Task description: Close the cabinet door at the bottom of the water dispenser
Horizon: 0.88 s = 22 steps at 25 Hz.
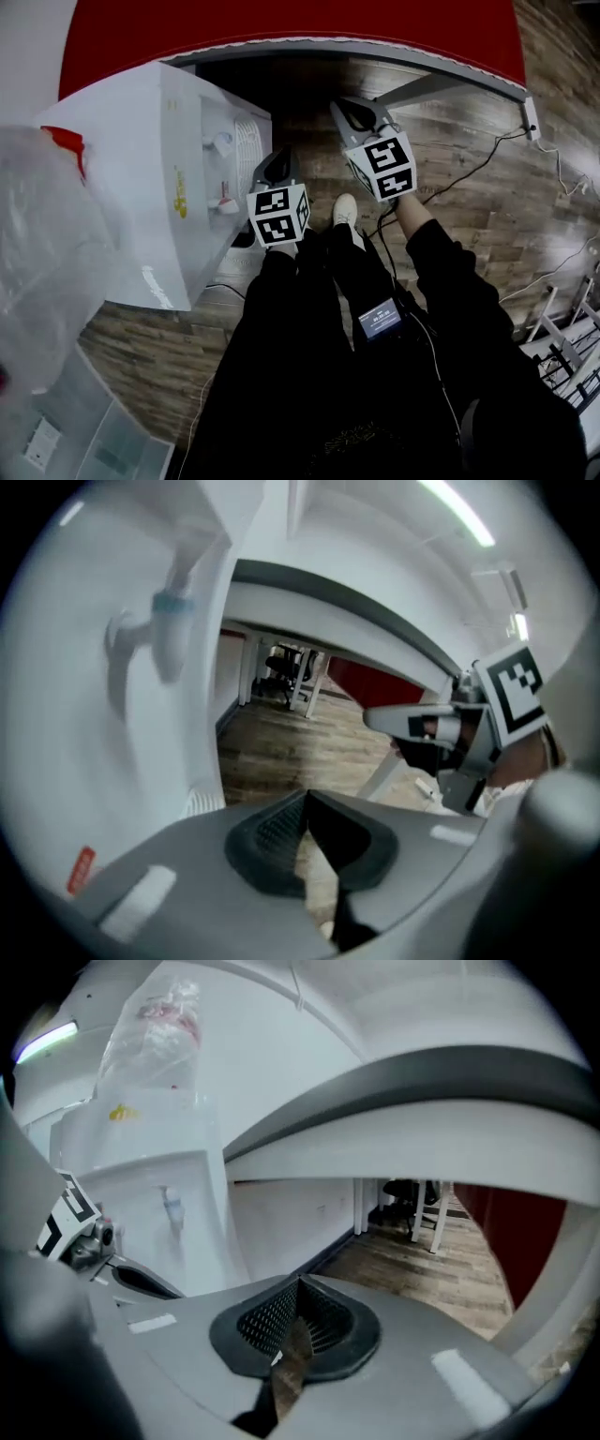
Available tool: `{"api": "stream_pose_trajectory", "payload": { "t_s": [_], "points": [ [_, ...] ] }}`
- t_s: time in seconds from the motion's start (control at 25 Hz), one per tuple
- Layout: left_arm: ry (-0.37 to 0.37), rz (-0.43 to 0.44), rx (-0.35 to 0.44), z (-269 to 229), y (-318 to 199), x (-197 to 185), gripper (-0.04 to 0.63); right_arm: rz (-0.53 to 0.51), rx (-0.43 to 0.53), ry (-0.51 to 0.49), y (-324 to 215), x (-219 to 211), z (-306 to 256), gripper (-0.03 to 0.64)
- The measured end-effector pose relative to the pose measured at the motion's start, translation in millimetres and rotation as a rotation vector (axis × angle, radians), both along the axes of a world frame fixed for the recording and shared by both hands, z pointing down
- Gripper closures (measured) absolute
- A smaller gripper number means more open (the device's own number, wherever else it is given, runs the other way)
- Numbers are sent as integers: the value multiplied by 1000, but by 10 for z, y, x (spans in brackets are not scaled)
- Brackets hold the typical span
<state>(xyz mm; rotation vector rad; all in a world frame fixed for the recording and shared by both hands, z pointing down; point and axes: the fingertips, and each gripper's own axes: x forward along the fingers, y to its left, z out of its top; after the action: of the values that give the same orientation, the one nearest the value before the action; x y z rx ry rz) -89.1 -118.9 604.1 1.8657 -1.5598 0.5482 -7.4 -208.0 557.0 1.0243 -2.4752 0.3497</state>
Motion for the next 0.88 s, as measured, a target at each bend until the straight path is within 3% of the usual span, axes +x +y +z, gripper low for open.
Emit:
{"api": "stream_pose_trajectory", "payload": {
  "t_s": [0.28, 0.32, 0.4, 0.44, 0.48, 0.56, 0.72, 0.88],
  "points": [
    [76, 58, 135, -1664, -330, 416, 588, 160, -18, -114, 376, 730, -1285, 620],
    [91, 81, 142, -1878, -322, 468, 573, 178, -20, -128, 422, 808, -1492, 618],
    [105, 109, 137, -2246, -337, 486, 474, 194, 10, -172, 414, 865, -1966, 618],
    [85, 119, 140, -2416, -349, 460, 496, 194, 37, -197, 389, 864, -2221, 618],
    [46, 131, 154, -2584, -351, 426, 587, 191, 67, -221, 369, 859, -2471, 618],
    [-26, 139, 212, -2928, -320, 348, 589, 193, 122, -269, 366, 865, -2932, 618],
    [-19, 0, 362, -3624, -291, 106, 589, 229, 205, -376, 361, 1001, -3670, 618],
    [-5, -59, 428, -4019, -385, -87, 589, 242, 250, -447, 328, 1007, -4062, 618]
  ]
}}
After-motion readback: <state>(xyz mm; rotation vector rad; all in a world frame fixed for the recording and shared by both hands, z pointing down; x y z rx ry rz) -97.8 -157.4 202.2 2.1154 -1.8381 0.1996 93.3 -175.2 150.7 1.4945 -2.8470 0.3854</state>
